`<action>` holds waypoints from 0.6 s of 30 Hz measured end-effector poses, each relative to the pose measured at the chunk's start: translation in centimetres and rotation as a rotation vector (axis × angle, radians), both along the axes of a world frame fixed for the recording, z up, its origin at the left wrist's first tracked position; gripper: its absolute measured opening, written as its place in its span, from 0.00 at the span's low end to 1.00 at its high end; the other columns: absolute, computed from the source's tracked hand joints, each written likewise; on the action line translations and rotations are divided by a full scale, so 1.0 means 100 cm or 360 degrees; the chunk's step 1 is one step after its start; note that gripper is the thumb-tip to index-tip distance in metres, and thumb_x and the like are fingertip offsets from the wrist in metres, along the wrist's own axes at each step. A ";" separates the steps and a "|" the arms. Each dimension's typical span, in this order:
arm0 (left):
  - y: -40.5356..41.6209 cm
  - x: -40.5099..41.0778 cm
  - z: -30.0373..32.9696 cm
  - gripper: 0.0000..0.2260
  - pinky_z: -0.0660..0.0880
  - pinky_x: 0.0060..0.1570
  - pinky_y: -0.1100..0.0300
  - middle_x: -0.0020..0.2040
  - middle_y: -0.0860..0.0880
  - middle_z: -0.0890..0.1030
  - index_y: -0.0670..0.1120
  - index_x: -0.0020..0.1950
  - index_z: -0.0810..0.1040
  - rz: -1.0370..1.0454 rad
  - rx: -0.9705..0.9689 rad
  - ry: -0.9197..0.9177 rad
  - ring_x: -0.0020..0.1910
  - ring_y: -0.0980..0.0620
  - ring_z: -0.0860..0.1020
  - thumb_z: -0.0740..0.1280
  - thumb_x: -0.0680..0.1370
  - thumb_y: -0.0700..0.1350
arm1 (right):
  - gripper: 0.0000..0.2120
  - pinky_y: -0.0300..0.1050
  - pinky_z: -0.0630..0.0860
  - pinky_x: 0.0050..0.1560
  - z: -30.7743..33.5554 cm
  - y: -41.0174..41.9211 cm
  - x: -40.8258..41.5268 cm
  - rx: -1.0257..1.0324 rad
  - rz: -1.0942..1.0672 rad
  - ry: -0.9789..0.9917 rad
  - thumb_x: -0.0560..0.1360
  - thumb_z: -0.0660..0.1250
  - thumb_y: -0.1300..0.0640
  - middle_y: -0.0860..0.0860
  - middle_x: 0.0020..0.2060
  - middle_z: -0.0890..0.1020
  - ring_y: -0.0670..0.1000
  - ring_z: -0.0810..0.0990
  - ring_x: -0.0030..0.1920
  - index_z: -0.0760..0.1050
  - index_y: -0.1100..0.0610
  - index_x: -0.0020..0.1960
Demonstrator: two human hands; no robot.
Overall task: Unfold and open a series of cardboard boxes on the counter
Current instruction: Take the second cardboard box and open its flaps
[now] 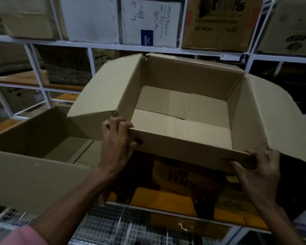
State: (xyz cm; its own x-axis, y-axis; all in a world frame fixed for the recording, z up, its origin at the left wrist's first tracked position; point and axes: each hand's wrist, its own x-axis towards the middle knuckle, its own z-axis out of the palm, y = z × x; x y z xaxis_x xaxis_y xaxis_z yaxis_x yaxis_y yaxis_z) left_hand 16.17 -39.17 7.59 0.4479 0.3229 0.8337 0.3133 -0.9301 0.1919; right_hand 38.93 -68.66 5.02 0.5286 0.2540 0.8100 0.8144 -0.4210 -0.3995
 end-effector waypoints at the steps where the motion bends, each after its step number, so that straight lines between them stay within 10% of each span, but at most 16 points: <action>1: 0.008 -0.012 0.002 0.32 0.73 0.48 0.48 0.62 0.44 0.65 0.46 0.60 0.67 0.0017 0.0004 -0.0015 0.58 0.33 0.69 0.81 0.64 0.38 | 0.24 0.52 0.75 0.45 0.003 0.011 -0.008 0.0006 0.0035 -0.0004 0.61 0.81 0.69 0.63 0.52 0.71 0.61 0.73 0.50 0.77 0.67 0.55; 18: 0.272 -0.266 0.021 0.32 0.73 0.49 0.38 0.61 0.37 0.70 0.42 0.61 0.68 0.0303 -0.0074 0.0025 0.56 0.31 0.70 0.82 0.65 0.40 | 0.24 0.51 0.75 0.43 0.035 0.311 -0.213 -0.0126 0.0189 -0.0062 0.62 0.82 0.60 0.60 0.49 0.72 0.60 0.73 0.47 0.76 0.64 0.53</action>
State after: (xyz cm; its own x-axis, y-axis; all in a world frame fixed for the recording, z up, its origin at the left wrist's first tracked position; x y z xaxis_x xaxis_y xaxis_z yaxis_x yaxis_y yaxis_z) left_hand -10.42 -11.93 9.70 0.3876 0.4411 0.8094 0.4862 -0.8438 0.2270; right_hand 17.58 -37.54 8.49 0.4597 0.3765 0.8043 0.8745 -0.3497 -0.3361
